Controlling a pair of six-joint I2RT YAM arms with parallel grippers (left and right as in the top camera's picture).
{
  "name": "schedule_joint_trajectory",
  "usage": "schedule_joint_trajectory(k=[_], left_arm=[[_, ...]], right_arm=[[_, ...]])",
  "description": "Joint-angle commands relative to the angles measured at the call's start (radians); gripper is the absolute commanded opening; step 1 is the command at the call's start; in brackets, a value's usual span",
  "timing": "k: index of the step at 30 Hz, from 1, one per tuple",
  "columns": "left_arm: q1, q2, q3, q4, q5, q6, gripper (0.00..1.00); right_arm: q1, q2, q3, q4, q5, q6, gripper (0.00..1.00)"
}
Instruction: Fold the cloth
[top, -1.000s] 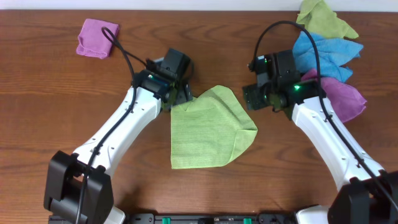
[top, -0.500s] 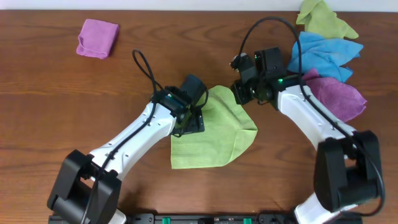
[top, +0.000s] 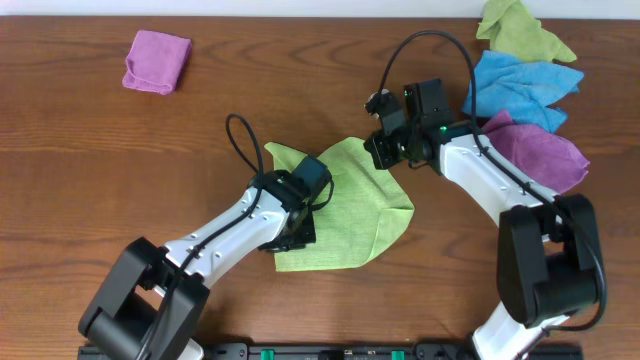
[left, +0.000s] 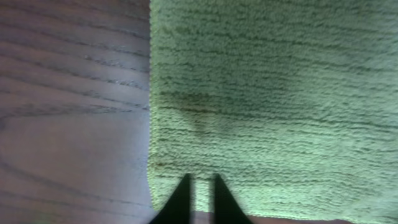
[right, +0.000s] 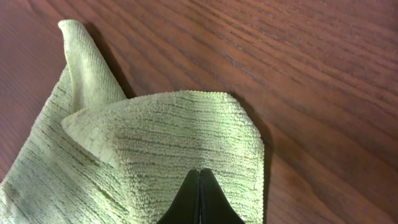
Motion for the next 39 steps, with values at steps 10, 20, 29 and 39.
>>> schedule_joint_trajectory(k=[10, 20, 29, 39], left_arm=[[0.0, -0.013, -0.071, 0.022, 0.025, -0.055, 0.06], [0.0, -0.012, -0.072, 0.097, 0.022, -0.056, 0.06], [0.0, -0.011, -0.097, 0.13, 0.001, -0.083, 0.06], [0.0, -0.011, -0.197, 0.234, 0.024, -0.127, 0.06]], right_arm=[[0.047, 0.101, 0.022, 0.09, -0.018, -0.011, 0.01], [0.048, 0.188, 0.043, 0.093, 0.005, -0.01, 0.01], [0.048, 0.225, 0.102, 0.11, 0.056, -0.006, 0.01], [0.045, 0.285, 0.159, 0.076, 0.095, 0.01, 0.01]])
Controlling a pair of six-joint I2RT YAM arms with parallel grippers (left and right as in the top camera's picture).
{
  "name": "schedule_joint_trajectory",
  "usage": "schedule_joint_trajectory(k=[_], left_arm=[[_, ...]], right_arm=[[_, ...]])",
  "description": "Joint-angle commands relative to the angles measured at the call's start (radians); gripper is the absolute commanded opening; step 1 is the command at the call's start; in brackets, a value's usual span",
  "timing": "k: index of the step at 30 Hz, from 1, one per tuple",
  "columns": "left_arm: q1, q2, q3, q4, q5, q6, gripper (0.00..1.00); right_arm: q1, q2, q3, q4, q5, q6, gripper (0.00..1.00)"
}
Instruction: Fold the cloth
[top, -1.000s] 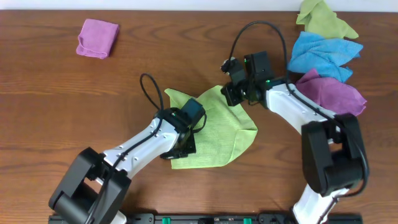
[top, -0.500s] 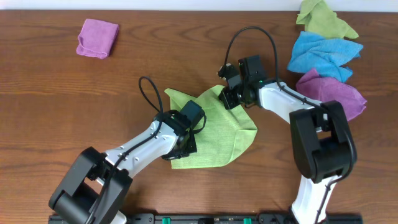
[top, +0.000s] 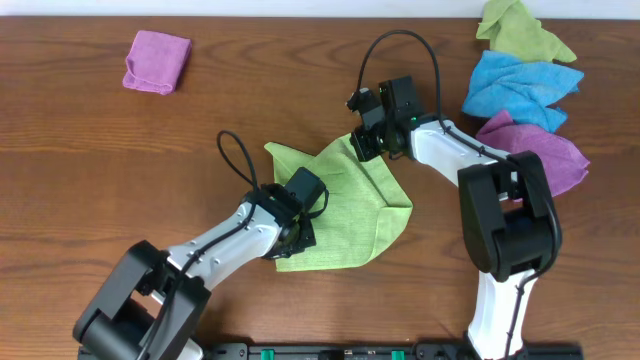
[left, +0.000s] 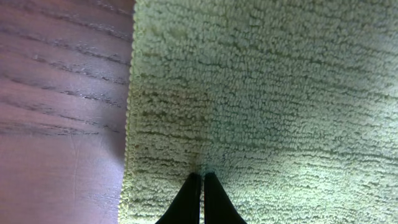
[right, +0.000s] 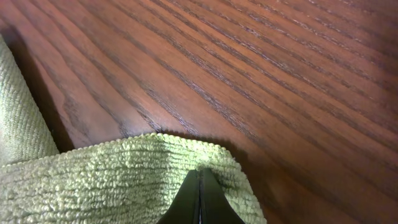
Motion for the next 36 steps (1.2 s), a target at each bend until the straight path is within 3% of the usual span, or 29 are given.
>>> schedule_joint_trajectory(k=[1, 9, 15, 25, 27, 30, 32, 36], left_arm=[[0.0, 0.013, -0.045, -0.003, -0.003, -0.022, 0.06], [0.0, 0.013, -0.064, -0.101, 0.023, -0.021, 0.06], [0.0, 0.013, -0.064, -0.209, 0.023, -0.022, 0.06], [0.002, 0.013, -0.064, -0.164, 0.018, -0.021, 0.06], [0.002, 0.013, -0.064, -0.163, 0.018, -0.021, 0.06], [0.002, 0.013, -0.061, -0.161, 0.005, -0.021, 0.06], [0.002, 0.013, -0.049, -0.161, -0.007, -0.021, 0.06], [0.002, 0.013, -0.028, -0.143, -0.009, -0.02, 0.06]], right_arm=[[0.003, 0.024, 0.011, -0.018, 0.064, 0.008, 0.01], [-0.049, 0.025, 0.011, -0.07, 0.262, 0.031, 0.01], [-0.094, 0.025, 0.012, -0.078, 0.288, 0.099, 0.01], [-0.086, -0.014, 0.073, -0.193, 0.278, 0.163, 0.01], [-0.086, -0.062, 0.119, -0.252, 0.278, 0.159, 0.11], [-0.086, -0.163, 0.172, -0.344, 0.278, 0.151, 0.49], [-0.086, -0.241, 0.177, -0.372, 0.275, 0.116, 0.65], [-0.086, -0.398, 0.176, -0.525, 0.185, 0.017, 0.58]])
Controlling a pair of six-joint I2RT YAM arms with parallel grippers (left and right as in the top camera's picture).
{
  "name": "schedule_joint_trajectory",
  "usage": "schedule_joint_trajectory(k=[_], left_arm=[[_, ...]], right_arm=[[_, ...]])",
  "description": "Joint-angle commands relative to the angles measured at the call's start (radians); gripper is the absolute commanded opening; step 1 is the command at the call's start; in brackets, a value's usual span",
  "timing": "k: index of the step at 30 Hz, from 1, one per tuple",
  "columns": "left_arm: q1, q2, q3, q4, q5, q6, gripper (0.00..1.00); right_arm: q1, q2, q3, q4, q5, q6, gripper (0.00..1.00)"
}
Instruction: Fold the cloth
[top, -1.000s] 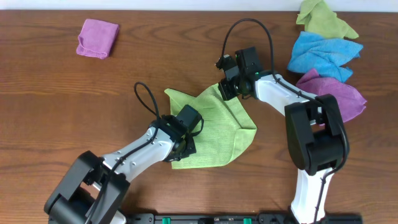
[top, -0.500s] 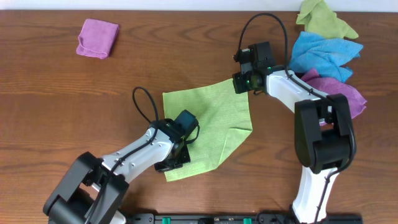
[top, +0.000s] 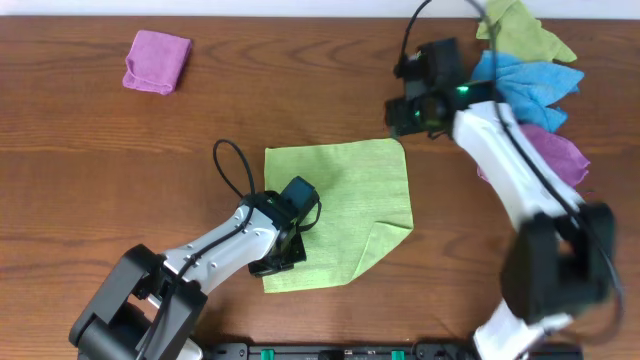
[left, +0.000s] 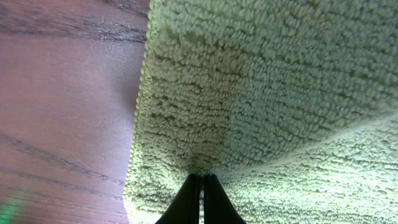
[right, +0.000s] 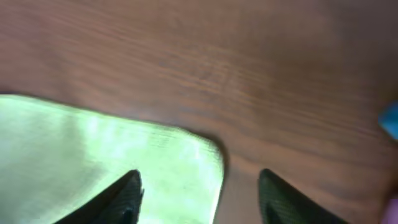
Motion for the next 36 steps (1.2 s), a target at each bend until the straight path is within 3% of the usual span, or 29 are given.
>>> schedule_joint_trajectory(k=[1, 4, 6, 7, 10, 18, 28, 36], left_arm=[[0.002, 0.029, -0.01, 0.03, -0.037, -0.014, 0.06], [0.003, 0.029, -0.01, 0.037, -0.061, -0.011, 0.06], [0.011, 0.029, -0.01, 0.046, -0.06, -0.004, 0.06], [0.021, 0.029, -0.01, 0.052, -0.057, -0.003, 0.06], [0.053, 0.029, -0.01, 0.055, -0.052, 0.006, 0.05], [0.088, 0.029, -0.01, 0.06, -0.011, 0.038, 0.06], [0.087, 0.029, -0.01, 0.058, 0.004, 0.047, 0.06], [0.087, 0.029, -0.01, 0.058, 0.004, 0.058, 0.06]], right_arm=[[-0.005, -0.106, 0.014, -0.096, -0.082, -0.104, 0.58], [-0.003, -0.165, -0.006, -0.228, -0.123, -0.165, 0.59], [-0.003, -0.184, -0.044, -0.286, -0.129, -0.181, 0.53], [-0.003, -0.197, -0.082, -0.302, -0.155, -0.199, 0.47], [-0.003, -0.255, -0.215, -0.287, -0.182, -0.201, 0.45], [0.016, -0.365, -0.595, 0.005, -0.272, -0.099, 0.68], [0.034, -0.282, -0.743, 0.197, -0.303, -0.077, 0.72], [0.078, -0.216, -0.744, 0.235, -0.314, -0.078, 0.77]])
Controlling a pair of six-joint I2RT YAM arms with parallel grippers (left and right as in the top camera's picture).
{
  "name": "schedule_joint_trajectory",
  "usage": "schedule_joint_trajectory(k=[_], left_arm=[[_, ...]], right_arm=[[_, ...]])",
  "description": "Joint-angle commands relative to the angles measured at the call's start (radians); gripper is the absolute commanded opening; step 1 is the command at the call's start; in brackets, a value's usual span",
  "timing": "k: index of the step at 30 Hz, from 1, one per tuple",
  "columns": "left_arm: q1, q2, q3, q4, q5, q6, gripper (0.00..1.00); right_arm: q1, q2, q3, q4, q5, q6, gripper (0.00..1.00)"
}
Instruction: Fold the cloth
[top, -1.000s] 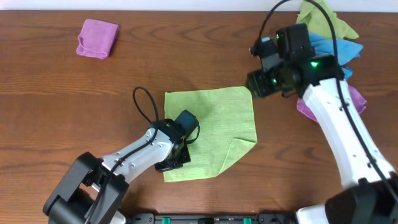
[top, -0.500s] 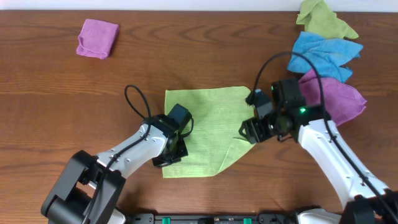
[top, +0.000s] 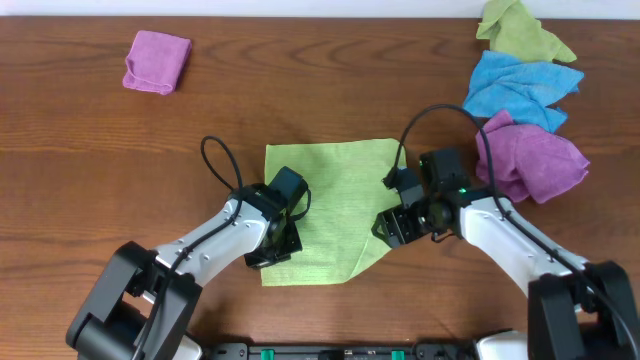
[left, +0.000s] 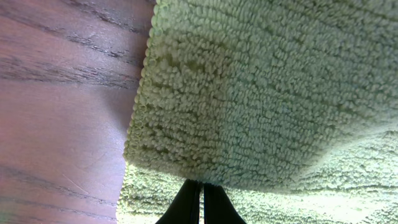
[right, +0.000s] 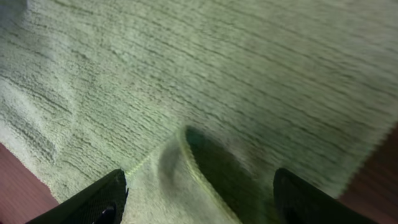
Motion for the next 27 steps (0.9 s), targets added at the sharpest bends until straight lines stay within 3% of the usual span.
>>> schedule_joint_trajectory(k=[1, 15, 21, 23, 24, 27], left_arm=[[0.008, 0.029, -0.01, 0.013, -0.037, 0.02, 0.06], [0.009, 0.029, -0.01, 0.017, -0.042, 0.019, 0.06], [0.009, 0.029, -0.01, 0.026, -0.042, 0.019, 0.06], [0.009, 0.029, -0.01, 0.03, -0.042, 0.018, 0.06], [0.009, 0.029, -0.01, 0.032, -0.042, 0.018, 0.06], [0.009, 0.029, -0.01, 0.034, -0.042, 0.018, 0.06]], right_arm=[[0.036, 0.028, -0.004, 0.003, -0.035, 0.009, 0.77], [0.092, -0.014, -0.002, -0.141, -0.098, 0.048, 0.53], [0.092, -0.089, -0.002, -0.194, -0.098, 0.058, 0.29], [0.092, -0.125, -0.001, -0.202, -0.098, 0.066, 0.15], [0.092, -0.144, -0.001, -0.209, -0.098, 0.066, 0.03], [0.093, -0.197, -0.001, -0.249, -0.098, 0.067, 0.02]])
